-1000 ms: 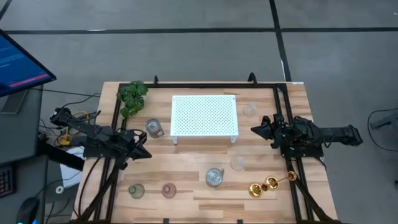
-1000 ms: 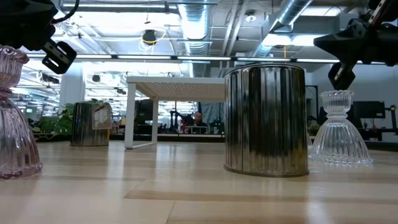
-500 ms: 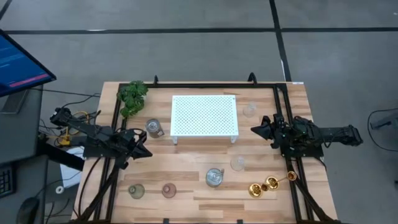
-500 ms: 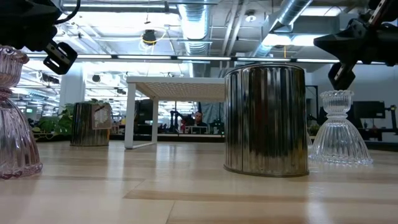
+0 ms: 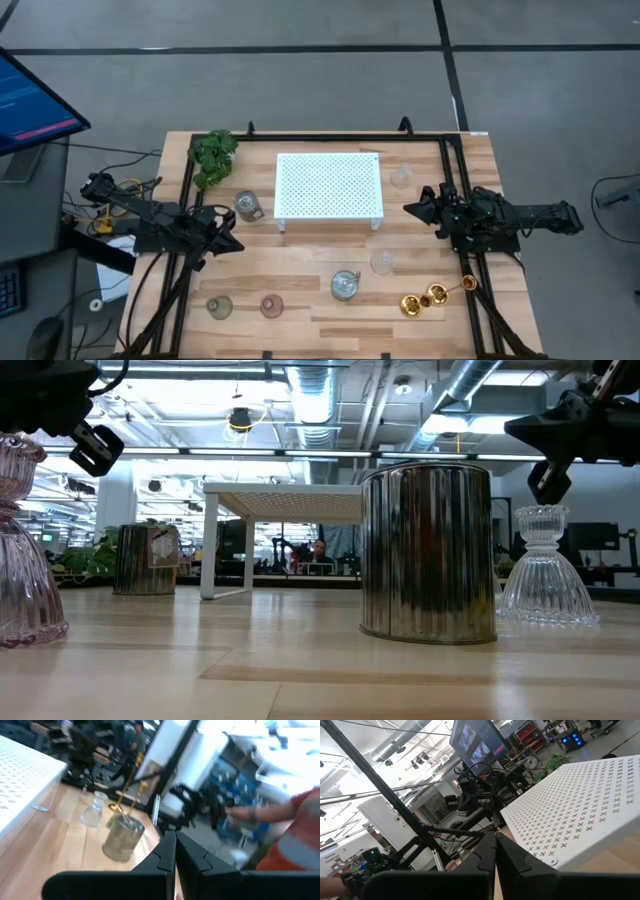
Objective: Pick & Place candle stick holders
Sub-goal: Put the top gold candle holder on the shelf
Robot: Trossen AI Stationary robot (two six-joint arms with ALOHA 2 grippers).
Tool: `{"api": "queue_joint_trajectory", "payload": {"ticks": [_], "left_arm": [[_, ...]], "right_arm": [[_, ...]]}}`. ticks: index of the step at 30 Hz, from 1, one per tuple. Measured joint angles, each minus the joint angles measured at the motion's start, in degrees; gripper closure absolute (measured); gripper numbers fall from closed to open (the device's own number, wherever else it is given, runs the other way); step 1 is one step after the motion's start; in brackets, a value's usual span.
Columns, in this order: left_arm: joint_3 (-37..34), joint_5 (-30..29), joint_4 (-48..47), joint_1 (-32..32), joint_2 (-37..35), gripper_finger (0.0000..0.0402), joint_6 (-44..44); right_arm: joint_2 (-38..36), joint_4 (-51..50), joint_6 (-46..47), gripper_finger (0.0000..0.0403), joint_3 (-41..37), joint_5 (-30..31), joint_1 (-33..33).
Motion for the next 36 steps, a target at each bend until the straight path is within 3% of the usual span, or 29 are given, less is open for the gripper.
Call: {"api": "queue_joint_trajectory", "payload": {"ticks": [3,9,16,25,29,36], "left_arm": [[0.0,-4.9,2.6,0.0,0.0,0.0394,-2.7],[0.0,-15.6,6.8,0.0,0.0,0.0394,-3.0],[0.0,-23.1,7.0,0.0,0.0,0.0394,-2.5],[1.4,-30.5,8.2,0.0,1.1,0.0395,-4.3],[6.7,-33.0,7.6,0.0,7.5,0.0398,-3.4],[20.8,-41.1,0.6,0.0,26.9,0.0399,-1.7]], "right_arm": [[0.0,0.0,0.7,0.0403,0.0,0.0,0.0],[0.0,0.0,13.7,0.0403,0.0,0.0,0.0],[0.0,0.0,12.6,0.0403,0.0,3.3,-0.3],[0.0,4.2,4.4,0.0403,3.0,1.4,-0.6],[0.0,0.6,-2.0,0.0403,7.3,2.8,-1.0],[0.0,-14.5,-9.0,0.0403,16.3,6.8,-2.2]]}}
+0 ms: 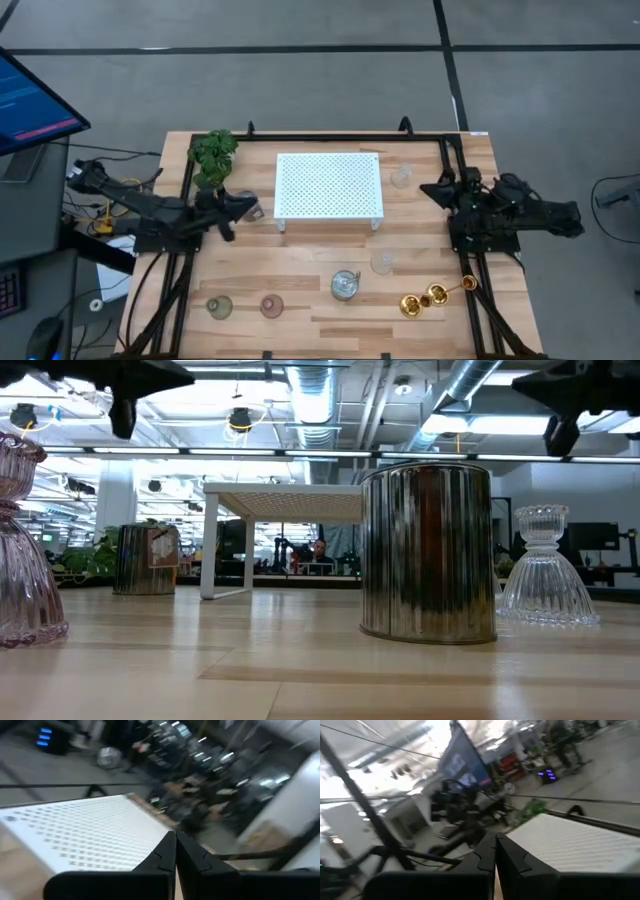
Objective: Pick & Place candle stick holders
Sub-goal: Put the top gold candle holder on the shelf
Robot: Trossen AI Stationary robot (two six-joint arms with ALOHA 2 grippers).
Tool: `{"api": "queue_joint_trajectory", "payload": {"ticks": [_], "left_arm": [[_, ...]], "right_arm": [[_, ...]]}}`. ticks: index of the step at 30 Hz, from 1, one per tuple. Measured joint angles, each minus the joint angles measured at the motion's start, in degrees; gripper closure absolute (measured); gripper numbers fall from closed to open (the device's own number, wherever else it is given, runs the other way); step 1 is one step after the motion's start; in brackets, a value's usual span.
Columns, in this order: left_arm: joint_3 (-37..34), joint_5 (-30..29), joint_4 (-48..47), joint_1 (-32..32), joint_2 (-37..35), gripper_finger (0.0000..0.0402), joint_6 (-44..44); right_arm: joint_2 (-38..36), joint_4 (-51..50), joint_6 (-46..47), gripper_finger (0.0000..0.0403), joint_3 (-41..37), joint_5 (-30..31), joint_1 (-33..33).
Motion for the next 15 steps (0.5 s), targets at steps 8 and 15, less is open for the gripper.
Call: {"api": "queue_joint_trajectory", "payload": {"ticks": [8,15], "left_arm": [[16.4,-10.0,-12.9,2.3,11.3,0.0397,-2.7],[25.8,-6.5,-18.5,7.4,14.0,0.0390,-2.4]], "right_arm": [[0.0,-6.0,-1.4,0.0403,3.7,3.2,-0.3],[0.0,-6.7,-1.7,0.0403,3.7,5.2,-0.3]]}}
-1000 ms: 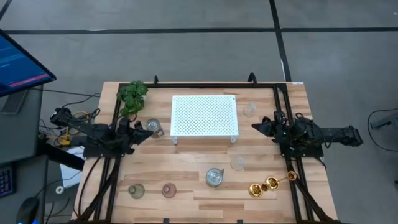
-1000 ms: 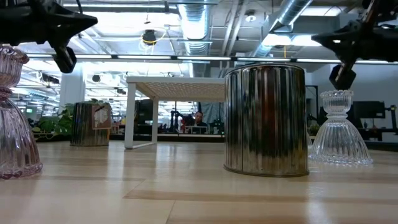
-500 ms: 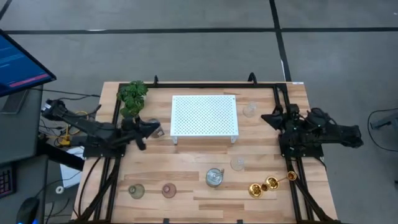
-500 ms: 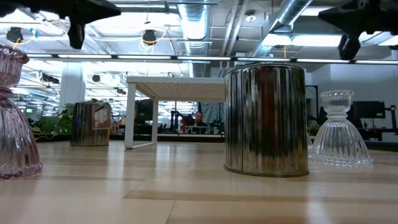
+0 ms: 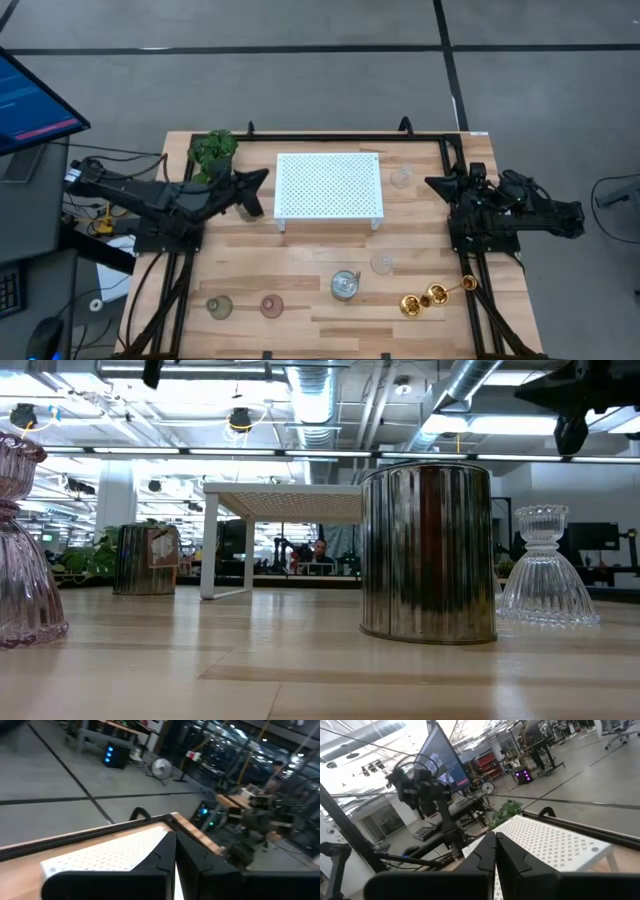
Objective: Pick & Place candle stick holders
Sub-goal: Put the top gold candle holder on the shelf
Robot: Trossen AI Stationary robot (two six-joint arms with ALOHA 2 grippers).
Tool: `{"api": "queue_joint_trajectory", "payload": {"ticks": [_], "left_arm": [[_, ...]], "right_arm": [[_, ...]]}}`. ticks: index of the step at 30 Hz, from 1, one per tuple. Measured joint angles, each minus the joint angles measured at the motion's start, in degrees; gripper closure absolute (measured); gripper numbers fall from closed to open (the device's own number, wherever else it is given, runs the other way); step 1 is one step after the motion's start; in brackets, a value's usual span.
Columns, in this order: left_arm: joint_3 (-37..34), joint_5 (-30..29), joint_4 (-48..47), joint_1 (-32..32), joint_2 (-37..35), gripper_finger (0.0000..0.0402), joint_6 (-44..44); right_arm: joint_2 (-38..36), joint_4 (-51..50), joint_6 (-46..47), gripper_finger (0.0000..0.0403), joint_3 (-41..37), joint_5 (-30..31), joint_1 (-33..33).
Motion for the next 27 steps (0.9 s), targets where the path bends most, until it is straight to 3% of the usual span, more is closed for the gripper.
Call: {"api": "queue_joint_trajectory", "payload": {"ticks": [4,10,14,23,27], "left_arm": [[1.2,9.0,-1.8,2.9,0.0,0.0377,-0.2],[1.1,31.7,-1.8,9.5,-0.7,0.0378,-3.6],[1.1,41.4,-2.1,14.1,-0.9,0.0396,-4.5],[1.1,46.5,-2.2,19.2,-0.9,0.0397,-4.3],[1.1,47.0,-2.2,19.9,-0.9,0.0397,-4.3]], "right_arm": [[0.1,-3.9,-2.9,0.0394,2.2,1.1,0.0],[3.0,-16.9,-7.2,0.0349,12.0,4.4,0.0],[8.1,-32.3,-7.7,0.0311,21.9,3.4,0.0],[26.6,-73.2,-2.5,0.0231,48.0,-0.2,0.0],[30.8,-74.3,-5.4,0.0211,51.7,-5.1,0.1]]}}
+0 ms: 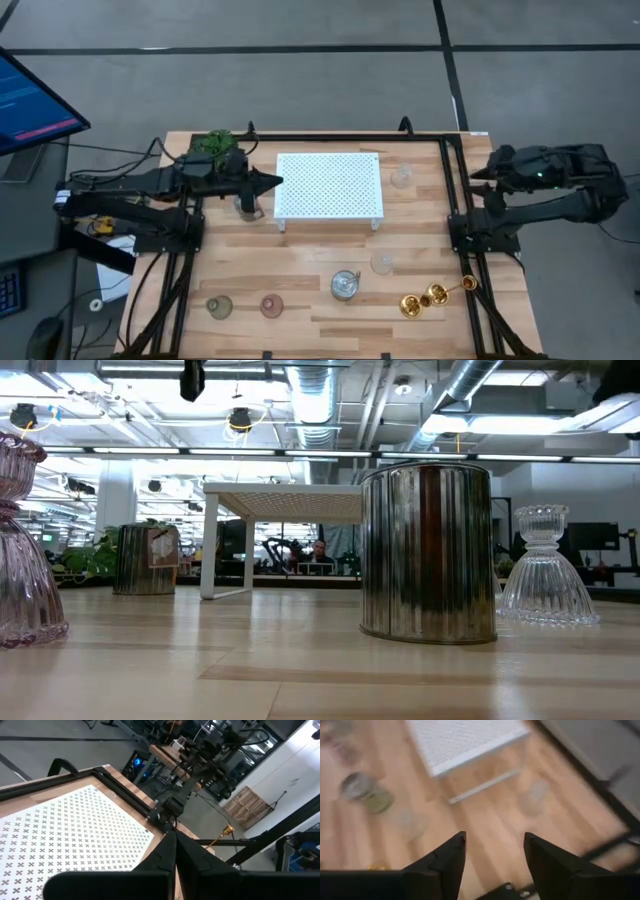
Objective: Pick & Place candle stick holders
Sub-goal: Put the top gold candle holder on the shelf
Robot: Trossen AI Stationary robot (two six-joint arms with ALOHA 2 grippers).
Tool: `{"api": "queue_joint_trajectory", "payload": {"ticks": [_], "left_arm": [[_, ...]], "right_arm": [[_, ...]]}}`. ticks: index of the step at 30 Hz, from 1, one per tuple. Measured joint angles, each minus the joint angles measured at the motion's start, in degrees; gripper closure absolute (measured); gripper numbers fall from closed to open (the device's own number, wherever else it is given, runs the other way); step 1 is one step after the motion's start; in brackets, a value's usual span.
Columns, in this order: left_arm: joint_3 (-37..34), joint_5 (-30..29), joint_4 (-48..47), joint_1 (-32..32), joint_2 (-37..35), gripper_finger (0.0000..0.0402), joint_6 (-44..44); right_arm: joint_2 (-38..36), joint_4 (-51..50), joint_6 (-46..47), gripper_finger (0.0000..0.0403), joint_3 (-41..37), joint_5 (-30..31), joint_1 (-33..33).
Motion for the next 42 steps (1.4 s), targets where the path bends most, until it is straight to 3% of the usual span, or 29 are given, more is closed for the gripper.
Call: {"api": "queue_joint_trajectory", "payload": {"ticks": [5,12,16,26,30,39,42], "left_arm": [[0.0,0.2,-0.1,0.0,0.0,0.0397,1.7],[0.0,0.2,0.0,0.0,0.7,0.0395,1.9],[0.0,0.0,0.1,0.0,1.5,0.0391,2.0],[0.0,0.0,0.0,0.0,1.9,0.0354,2.0],[0.0,0.0,0.0,0.0,1.9,0.0345,2.0],[0.0,0.0,0.0,0.0,1.9,0.0340,1.9],[0.0,0.0,0.0,0.0,1.9,0.0340,1.9]], "right_arm": [[2.9,-0.9,1.3,0.0208,-0.9,-5.2,0.0],[5.3,3.2,1.5,0.0213,-2.0,-5.8,0.1],[8.0,5.2,0.6,0.0206,-1.9,-9.3,0.4],[22.1,-1.0,-0.3,0.0181,3.0,-23.5,2.7],[28.3,-1.2,-1.5,0.0173,4.7,-25.4,2.7],[24.7,-1.4,3.6,0.0189,5.7,-40.4,1.9],[21.3,-1.3,6.2,0.0204,6.1,-41.5,3.5]]}}
